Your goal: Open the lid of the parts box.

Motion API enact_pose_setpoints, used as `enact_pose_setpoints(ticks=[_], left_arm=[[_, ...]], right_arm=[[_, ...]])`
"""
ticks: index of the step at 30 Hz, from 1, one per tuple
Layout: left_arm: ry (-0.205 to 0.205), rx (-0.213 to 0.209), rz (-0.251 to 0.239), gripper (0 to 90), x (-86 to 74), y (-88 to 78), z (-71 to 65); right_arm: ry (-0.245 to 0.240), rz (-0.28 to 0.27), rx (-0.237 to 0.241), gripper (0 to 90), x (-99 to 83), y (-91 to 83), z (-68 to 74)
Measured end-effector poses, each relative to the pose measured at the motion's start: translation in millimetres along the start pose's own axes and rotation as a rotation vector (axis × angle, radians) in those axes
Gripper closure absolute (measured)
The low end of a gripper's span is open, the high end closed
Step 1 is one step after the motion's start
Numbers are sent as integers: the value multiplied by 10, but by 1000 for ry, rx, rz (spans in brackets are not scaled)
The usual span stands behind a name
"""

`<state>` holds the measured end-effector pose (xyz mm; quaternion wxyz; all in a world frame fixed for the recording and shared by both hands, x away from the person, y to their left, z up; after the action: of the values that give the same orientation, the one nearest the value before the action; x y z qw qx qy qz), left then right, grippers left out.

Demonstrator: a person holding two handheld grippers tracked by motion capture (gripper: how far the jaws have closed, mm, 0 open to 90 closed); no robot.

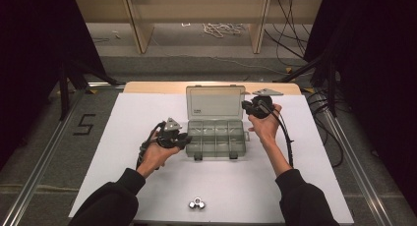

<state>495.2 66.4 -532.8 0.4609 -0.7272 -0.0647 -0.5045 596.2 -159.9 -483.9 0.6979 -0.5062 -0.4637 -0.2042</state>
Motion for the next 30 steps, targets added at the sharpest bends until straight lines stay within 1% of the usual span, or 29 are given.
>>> enact_pose_setpoints(ticks=[1,2,3,4,7,8,9,11,12,15,16,17,18,19,20,21,23,25,26,29,30], left_arm=[[-2,-2,0,723,0,0,-2],[-2,-2,0,723,0,0,-2],[1,0,1,723,-1,-1,1],[1,0,0,723,0,0,0],[-1,-5,-1,723,0,1,-3],[9,-5,-1,722,3,-1,2],[9,-5,-1,722,3,-1,2],[8,-1,-2,722,2,-2,4],[7,0,-2,722,3,-1,5],[6,0,-4,722,4,0,7],[6,1,-4,722,4,0,8],[7,1,-4,722,4,-1,9],[6,1,-4,722,3,0,8],[6,1,-5,722,4,0,8],[6,1,-5,722,4,0,8],[5,-1,-6,722,4,-1,8],[2,-1,-7,722,3,0,7],[1,-5,-7,722,3,0,4],[0,-5,-8,721,4,1,4],[-6,-2,-8,721,2,0,7],[-9,-4,-8,718,0,0,8]], right_arm=[[22,9,9,852,-2,2,15],[11,6,6,852,5,10,1],[11,6,6,852,5,10,1],[21,14,-3,853,6,20,-7],[18,19,-4,856,4,36,-15],[24,22,-4,856,4,53,-17],[16,17,-4,857,12,62,-25],[23,23,-9,856,10,74,-28],[30,39,-15,856,1,70,-33],[19,26,-10,856,15,94,-45],[28,35,1,856,12,90,-42],[28,35,1,856,12,90,-42],[62,36,-8,856,5,97,-32],[60,30,-5,855,9,105,-38],[39,32,0,855,8,110,-54],[54,37,4,855,-1,110,-47],[47,34,2,855,1,116,-58],[50,36,10,857,-9,128,-62],[72,44,33,846,-24,140,-41],[83,46,34,831,-40,156,-26],[90,33,68,820,-27,155,21]])
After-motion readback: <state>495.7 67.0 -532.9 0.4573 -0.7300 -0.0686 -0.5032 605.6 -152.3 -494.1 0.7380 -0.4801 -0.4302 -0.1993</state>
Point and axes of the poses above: each handheld gripper's, and its own axes: y roughly forward along the jaws, x roughly out of its top, z roughly to its left, the point moved 10 cm from there along y, roughly forward along the jaws, and after that the axes turned 1 degree about -x, right-handed, at the moved point
